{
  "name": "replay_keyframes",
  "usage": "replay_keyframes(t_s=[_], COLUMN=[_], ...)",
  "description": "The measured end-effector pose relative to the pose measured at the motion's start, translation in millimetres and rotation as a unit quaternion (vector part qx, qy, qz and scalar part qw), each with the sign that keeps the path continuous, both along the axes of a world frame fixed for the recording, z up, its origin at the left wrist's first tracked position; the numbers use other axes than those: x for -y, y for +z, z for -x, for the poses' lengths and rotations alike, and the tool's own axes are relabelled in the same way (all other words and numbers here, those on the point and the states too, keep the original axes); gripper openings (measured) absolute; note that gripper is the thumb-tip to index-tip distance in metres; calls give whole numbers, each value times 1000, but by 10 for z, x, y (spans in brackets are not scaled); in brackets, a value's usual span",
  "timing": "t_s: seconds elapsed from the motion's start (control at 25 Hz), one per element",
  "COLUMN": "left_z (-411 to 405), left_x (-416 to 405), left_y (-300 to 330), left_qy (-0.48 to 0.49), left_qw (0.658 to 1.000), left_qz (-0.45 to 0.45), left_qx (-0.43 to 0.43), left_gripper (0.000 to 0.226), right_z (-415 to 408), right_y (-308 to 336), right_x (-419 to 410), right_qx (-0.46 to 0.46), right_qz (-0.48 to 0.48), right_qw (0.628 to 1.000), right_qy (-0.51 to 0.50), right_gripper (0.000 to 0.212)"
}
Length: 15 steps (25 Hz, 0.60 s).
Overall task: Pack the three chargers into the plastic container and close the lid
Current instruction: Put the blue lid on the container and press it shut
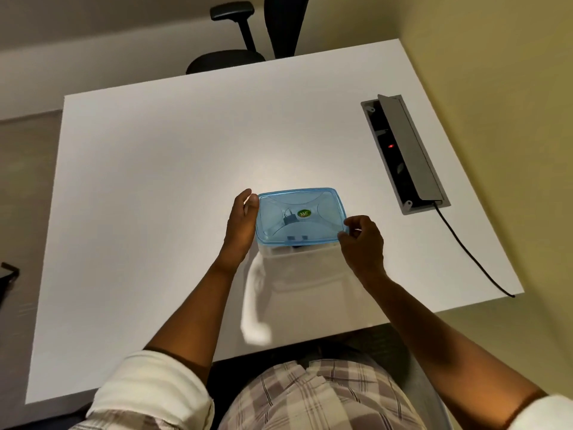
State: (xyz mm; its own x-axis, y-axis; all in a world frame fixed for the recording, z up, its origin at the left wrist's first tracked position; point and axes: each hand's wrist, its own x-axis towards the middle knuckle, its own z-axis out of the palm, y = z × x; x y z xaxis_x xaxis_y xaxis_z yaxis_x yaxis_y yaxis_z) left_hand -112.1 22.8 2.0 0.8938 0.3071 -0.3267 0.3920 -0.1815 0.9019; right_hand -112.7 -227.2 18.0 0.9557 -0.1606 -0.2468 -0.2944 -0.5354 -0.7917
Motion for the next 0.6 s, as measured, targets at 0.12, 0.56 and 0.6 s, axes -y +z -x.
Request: replay_keyframes(t_s=[0.12,0.56,0.6], left_z=[114,167,141], left_x=[36,215,253], left_y=[-18,-174,-189], left_qy=[2,-70,-75], left_qw=[1000,969,964], left_qz=[1,-235,-256], left_qx=[0,9,-5], left_gripper=[60,66,70], right_z=[83,-4,-65], right_y=[-59,-64,-40], right_x=[-14,-52,-88], right_qx=[-10,15,34], right_qz=[5,83,94], right_qw=[1000,995,993], right_qy=[7,54,62], right_gripper=[26,34,35])
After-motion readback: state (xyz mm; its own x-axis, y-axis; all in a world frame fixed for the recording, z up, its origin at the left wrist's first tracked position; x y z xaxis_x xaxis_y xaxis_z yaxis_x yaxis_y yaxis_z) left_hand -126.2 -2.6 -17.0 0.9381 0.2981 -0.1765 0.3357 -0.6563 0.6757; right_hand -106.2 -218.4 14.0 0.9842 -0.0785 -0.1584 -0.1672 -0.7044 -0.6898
